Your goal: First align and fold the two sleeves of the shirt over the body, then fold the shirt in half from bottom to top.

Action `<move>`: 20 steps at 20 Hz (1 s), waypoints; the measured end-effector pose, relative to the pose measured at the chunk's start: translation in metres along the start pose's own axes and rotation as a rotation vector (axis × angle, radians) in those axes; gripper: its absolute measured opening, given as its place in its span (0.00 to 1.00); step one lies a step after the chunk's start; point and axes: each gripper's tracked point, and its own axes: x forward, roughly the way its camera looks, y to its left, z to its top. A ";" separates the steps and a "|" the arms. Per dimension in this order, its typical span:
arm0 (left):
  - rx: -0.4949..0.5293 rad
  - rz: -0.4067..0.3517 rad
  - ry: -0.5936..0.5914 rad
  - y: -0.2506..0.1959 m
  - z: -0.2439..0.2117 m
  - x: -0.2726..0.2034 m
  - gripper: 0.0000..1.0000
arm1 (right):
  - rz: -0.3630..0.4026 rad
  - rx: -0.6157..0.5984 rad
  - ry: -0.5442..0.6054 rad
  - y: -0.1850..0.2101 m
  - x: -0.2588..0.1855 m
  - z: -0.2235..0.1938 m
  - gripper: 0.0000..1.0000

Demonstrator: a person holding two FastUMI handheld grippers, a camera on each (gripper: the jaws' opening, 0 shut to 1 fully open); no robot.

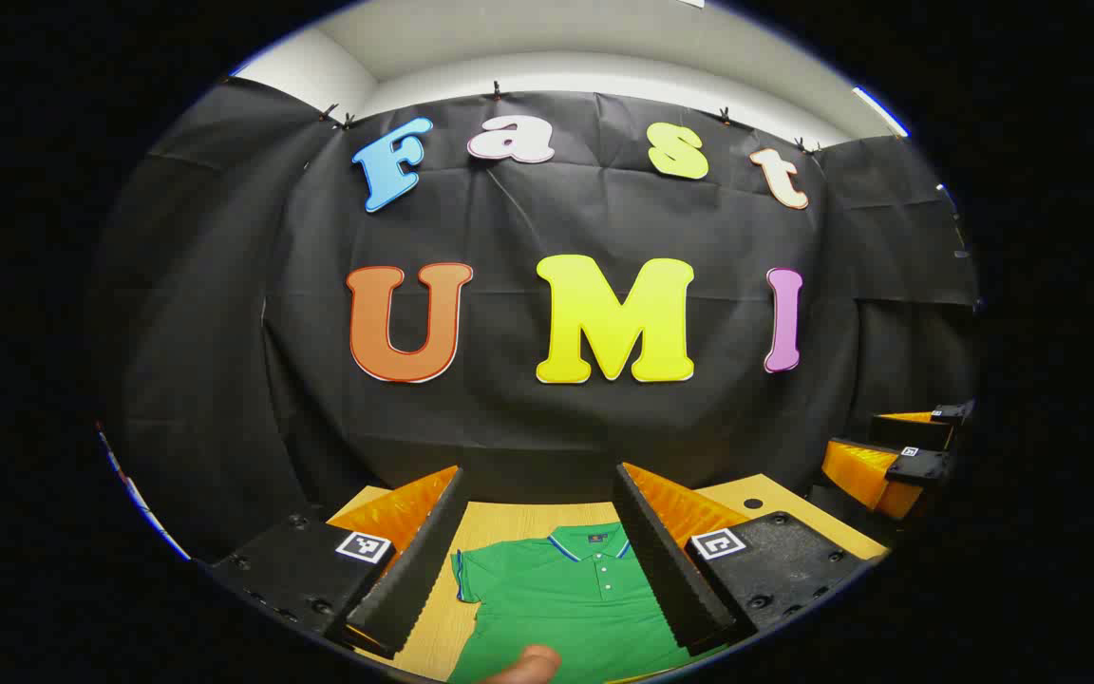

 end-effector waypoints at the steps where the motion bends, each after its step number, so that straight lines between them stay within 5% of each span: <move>1: 0.000 -0.002 0.000 -0.003 0.000 -0.001 0.99 | -0.005 -0.002 0.004 -0.003 0.000 -0.002 0.94; 20: 0.024 -0.045 0.056 -0.036 -0.025 0.010 0.98 | -0.063 0.016 0.122 -0.040 0.023 -0.058 0.96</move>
